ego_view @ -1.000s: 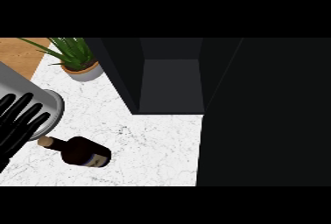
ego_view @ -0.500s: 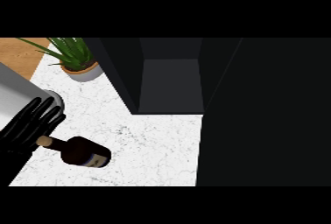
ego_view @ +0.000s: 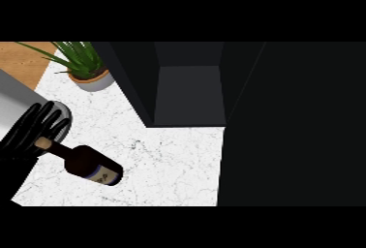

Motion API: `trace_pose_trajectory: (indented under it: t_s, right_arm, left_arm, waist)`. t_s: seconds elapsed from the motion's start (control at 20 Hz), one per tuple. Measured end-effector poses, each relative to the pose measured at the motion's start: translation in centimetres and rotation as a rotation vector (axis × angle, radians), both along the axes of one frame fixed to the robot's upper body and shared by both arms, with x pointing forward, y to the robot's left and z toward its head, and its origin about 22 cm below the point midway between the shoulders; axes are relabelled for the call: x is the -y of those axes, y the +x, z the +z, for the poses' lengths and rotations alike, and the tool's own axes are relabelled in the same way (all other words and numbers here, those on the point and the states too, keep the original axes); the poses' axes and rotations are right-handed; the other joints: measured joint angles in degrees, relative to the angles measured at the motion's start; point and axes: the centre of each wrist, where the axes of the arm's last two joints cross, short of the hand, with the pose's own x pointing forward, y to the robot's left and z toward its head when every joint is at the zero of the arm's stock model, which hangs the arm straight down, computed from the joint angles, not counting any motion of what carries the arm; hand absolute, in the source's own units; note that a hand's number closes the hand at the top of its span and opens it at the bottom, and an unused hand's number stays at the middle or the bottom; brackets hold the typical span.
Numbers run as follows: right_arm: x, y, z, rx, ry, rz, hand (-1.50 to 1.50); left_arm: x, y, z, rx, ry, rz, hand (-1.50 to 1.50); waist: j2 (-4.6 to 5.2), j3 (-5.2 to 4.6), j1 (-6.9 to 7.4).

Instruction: Pick up the wine, place it into the cabinet and close the cabinet

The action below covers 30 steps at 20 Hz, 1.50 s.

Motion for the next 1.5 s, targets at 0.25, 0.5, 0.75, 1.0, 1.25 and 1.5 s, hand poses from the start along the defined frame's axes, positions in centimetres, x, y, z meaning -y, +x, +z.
trace_pose_trajectory:
  t_s: [0.25,0.5,0.75,1.0,1.25,1.5]
  right_arm:
    - [-0.1,0.1,0.1,0.007,0.003,-0.002,-1.5]
    - [0.4,0.2,0.8,0.009,-0.014,-0.031,-1.5]
    - [0.3,0.0,0.4,0.0,-0.014,-0.02,-1.5]
    - [0.3,0.1,0.4,0.003,-0.013,-0.019,-1.5]
    - [0.4,0.1,0.3,0.007,-0.012,-0.022,-1.5]
    - [0.4,0.0,0.4,0.006,-0.01,-0.022,-1.5]
  left_arm:
    - [-1.1,0.3,-2.3,-0.045,0.006,0.003,-1.5]
    - [-0.9,0.9,-5.2,-0.11,0.012,0.0,-1.5]
    - [-0.9,0.6,-7.5,-0.136,0.011,-0.023,-1.5]
    - [-1.2,1.2,-8.7,-0.14,0.0,-0.037,-1.5]
    - [-0.9,1.3,-10.5,-0.149,0.007,-0.04,-1.5]
    - [-0.5,1.7,-12.0,-0.157,0.008,-0.045,-1.5]
  waist:
    - [0.11,-0.12,-0.08]
    - [0.29,-0.37,-0.05]
    - [0.32,-0.43,0.0]
    - [0.34,-0.45,0.08]
    - [0.35,-0.45,0.09]
    - [0.35,-0.46,0.03]
